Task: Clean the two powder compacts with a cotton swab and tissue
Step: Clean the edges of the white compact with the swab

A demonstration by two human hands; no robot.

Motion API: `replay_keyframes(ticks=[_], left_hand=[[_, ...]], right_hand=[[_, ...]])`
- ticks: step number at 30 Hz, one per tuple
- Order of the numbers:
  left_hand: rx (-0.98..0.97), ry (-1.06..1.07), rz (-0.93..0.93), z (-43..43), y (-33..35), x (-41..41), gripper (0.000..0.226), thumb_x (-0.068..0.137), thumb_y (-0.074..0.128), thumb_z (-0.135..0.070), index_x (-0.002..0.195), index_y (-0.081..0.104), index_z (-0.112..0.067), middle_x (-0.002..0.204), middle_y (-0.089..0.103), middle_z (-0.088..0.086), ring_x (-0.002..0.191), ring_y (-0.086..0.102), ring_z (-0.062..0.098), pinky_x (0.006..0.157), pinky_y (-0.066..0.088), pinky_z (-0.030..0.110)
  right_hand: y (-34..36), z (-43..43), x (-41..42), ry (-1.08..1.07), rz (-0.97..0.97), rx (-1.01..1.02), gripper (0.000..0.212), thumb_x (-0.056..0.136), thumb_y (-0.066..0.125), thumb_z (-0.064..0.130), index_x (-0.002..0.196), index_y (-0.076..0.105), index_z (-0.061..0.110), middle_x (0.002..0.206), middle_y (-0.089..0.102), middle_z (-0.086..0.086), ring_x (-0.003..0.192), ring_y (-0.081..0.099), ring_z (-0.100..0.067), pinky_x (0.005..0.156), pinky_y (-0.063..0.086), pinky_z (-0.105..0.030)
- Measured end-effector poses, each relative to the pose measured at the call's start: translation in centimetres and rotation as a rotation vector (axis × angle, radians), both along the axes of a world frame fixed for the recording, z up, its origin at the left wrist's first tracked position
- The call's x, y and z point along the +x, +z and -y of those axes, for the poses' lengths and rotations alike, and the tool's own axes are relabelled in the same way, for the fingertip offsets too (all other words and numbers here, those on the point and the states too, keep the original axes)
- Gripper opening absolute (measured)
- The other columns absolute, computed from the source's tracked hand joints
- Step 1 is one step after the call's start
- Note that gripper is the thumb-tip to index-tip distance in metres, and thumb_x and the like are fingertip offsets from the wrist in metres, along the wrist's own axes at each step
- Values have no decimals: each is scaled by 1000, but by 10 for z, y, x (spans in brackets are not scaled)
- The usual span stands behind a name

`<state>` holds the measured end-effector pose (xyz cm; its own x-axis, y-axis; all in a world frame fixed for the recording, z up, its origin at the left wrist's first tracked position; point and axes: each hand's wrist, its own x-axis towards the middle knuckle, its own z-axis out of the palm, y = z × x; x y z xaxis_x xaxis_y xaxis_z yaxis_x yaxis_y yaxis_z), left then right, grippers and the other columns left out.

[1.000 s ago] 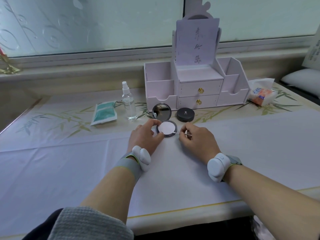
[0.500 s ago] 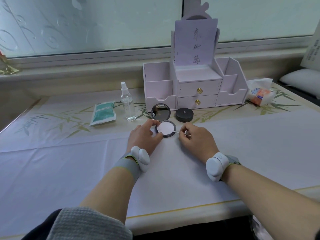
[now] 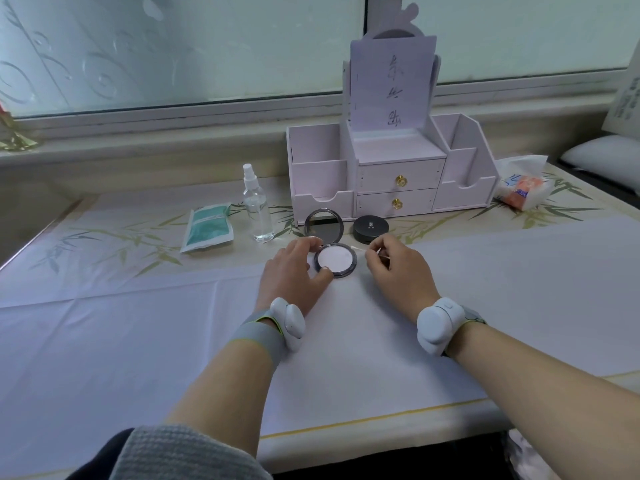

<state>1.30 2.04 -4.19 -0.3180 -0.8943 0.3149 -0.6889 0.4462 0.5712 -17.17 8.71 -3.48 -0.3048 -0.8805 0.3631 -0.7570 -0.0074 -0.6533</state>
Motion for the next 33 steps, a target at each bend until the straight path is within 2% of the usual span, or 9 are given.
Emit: replay_keyframes(ticks=[2, 5, 8, 15, 21, 29, 33], left_hand=[[-49, -7, 35, 0, -1, -2, 45, 83, 62, -47, 125, 52, -32, 118, 58, -15, 103, 55, 17, 96, 43, 41], [-117, 26, 116, -4, -1, -5, 66, 81, 61, -67, 133, 47, -29, 127, 56, -11, 119, 48, 20, 100, 38, 37], [-128, 14, 160, -6, -2, -6, 81, 77, 58, -77, 141, 40, -29, 136, 53, -11, 128, 44, 19, 102, 35, 36], [-121, -15, 233, -3, -3, -7, 79, 85, 52, -72, 150, 31, -33, 145, 51, -14, 132, 44, 19, 102, 31, 37], [-119, -30, 223, -4, -3, -5, 71, 86, 53, -70, 146, 33, -38, 144, 53, -16, 130, 45, 18, 102, 31, 36], [-102, -30, 216, -4, -2, -4, 75, 86, 55, -68, 149, 30, -36, 146, 52, -17, 133, 43, 19, 104, 30, 36], [-109, -27, 217, -4, -2, -5, 75, 86, 56, -67, 149, 31, -35, 145, 52, -17, 133, 44, 19, 104, 30, 37]], right_hand=[[1, 4, 1, -33, -3, 4, 5, 95, 52, 28, 94, 55, 24, 77, 63, 8, 74, 58, -20, 67, 49, -38], [1, 12, 6, -52, -43, 36, 5, 94, 50, 31, 95, 53, 27, 82, 65, 9, 79, 60, -21, 71, 50, -38], [2, 20, 13, -45, -82, 50, 5, 93, 50, 30, 95, 53, 27, 84, 65, 6, 81, 60, -24, 71, 50, -37], [1, 27, 16, -14, -141, 47, 5, 94, 51, 28, 96, 53, 24, 75, 61, 5, 76, 58, -26, 66, 45, -35], [0, 26, 17, -5, -158, 63, 8, 94, 51, 30, 98, 54, 24, 78, 63, 3, 78, 58, -28, 67, 46, -36], [1, 27, 17, 12, -177, 65, 10, 96, 49, 32, 101, 53, 25, 81, 64, 1, 80, 58, -28, 66, 43, -35], [0, 27, 16, 34, -183, 56, 9, 96, 49, 32, 102, 54, 27, 79, 60, 5, 75, 52, -23, 63, 38, -32]])
